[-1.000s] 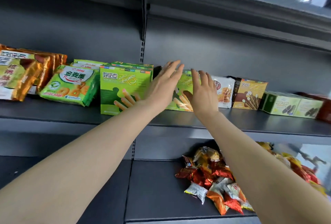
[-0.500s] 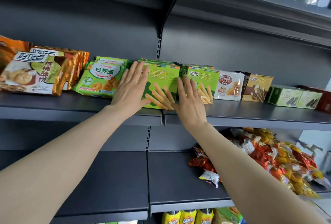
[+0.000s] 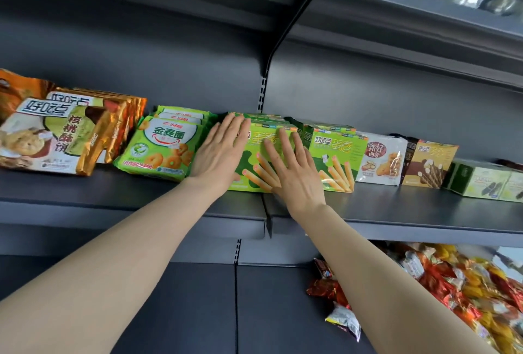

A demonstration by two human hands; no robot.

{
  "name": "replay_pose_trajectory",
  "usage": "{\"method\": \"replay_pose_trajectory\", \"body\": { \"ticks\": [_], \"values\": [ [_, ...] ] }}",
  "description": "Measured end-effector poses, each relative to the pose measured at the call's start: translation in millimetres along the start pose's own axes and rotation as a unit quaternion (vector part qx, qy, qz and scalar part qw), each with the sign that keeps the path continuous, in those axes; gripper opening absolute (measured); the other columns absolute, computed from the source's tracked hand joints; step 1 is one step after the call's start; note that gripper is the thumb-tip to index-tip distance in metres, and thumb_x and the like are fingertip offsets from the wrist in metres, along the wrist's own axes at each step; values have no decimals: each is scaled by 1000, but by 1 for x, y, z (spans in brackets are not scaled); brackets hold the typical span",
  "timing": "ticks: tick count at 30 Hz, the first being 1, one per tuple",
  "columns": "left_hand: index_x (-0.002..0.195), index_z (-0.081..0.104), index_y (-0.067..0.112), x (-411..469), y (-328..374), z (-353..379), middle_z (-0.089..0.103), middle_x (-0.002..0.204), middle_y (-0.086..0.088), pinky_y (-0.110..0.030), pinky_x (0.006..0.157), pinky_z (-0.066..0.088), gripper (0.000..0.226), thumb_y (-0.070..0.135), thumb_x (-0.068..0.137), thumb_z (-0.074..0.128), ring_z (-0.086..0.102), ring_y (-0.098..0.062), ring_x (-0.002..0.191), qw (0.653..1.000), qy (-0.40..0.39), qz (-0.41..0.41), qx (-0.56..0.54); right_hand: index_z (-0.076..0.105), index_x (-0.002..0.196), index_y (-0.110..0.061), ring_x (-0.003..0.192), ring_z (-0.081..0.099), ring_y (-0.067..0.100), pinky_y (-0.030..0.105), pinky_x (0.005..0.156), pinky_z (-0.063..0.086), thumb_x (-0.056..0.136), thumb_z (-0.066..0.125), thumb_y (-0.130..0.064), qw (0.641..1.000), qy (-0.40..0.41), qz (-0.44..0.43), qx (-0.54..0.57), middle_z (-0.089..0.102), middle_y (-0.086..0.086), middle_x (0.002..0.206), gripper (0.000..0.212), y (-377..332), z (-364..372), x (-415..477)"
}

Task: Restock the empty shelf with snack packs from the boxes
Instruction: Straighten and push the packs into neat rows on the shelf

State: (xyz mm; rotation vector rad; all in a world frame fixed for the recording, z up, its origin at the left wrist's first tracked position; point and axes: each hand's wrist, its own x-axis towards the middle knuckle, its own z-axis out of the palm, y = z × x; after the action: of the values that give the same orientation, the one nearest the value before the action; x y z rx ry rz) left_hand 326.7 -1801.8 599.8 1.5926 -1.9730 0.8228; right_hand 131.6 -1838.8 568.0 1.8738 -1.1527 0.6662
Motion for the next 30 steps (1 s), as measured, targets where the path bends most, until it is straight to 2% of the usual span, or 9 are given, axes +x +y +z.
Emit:
{"method": "replay_pose_trajectory", "body": {
  "ticks": [5,10,13,15,19,21,24,27,30],
  "values": [
    [156,-4,6,24,-1,21,2,164,-13,-38,124,3,128,35,70,86,-1,-29,153,1000,-4,-18,16,1,158,-25,152,2,36,44,120,20,97,57,-31,998,-64,-11,-6,-5,10,166,83,6,27,18],
    [156,3,7,39,-11,34,8,163,-10,-33,121,8,132,30,61,92,-1,-27,152,1000,-3,-21,-9,39,148,-19,140,33,43,45,107,42,87,68,-26,1000,-4,-22,-6,30,17,157,68,3,40,35],
    [155,11,5,43,-13,32,18,159,-12,-40,123,4,132,41,57,92,7,-30,151,1000,2,1,10,52,134,-22,123,47,40,43,86,48,80,75,-45,999,41,-26,-18,44,13,145,64,9,34,42],
    [150,27,7,48,-18,29,33,151,-11,-48,123,7,122,57,56,87,23,-30,147,999,36,14,4,58,125,-18,110,51,37,44,81,46,83,69,-54,995,91,-24,30,52,13,134,57,14,28,51],
    [142,41,8,62,-33,15,42,141,-8,-45,124,10,111,73,60,75,34,-27,142,995,85,29,-53,60,123,-13,103,54,35,44,82,44,99,46,-38,974,156,50,153,57,11,126,37,24,12,87],
    [149,34,9,68,-35,10,36,150,-8,-41,124,4,115,75,63,72,23,-26,148,996,62,54,-34,60,126,-12,109,55,38,45,87,44,101,41,-32,977,101,83,170,55,11,132,37,34,9,111],
    [153,29,11,70,-32,9,32,156,-6,-38,124,0,115,78,67,66,18,-24,150,995,15,94,-8,60,127,-11,118,53,39,44,94,43,103,32,-34,966,-88,104,221,55,13,134,43,46,14,152],
    [148,36,12,71,-30,8,41,149,-6,-38,121,17,111,74,64,72,34,-26,141,995,-11,97,-26,55,129,-5,124,51,37,38,96,42,104,21,-35,936,-263,79,219,54,19,137,52,43,17,185],
    [144,38,14,72,-29,7,43,144,-5,-38,113,34,107,62,60,82,40,-25,133,994,-25,100,-23,50,140,-10,131,47,33,33,101,38,108,27,-37,909,-349,82,213,47,18,148,48,39,27,211]
  ]
}}
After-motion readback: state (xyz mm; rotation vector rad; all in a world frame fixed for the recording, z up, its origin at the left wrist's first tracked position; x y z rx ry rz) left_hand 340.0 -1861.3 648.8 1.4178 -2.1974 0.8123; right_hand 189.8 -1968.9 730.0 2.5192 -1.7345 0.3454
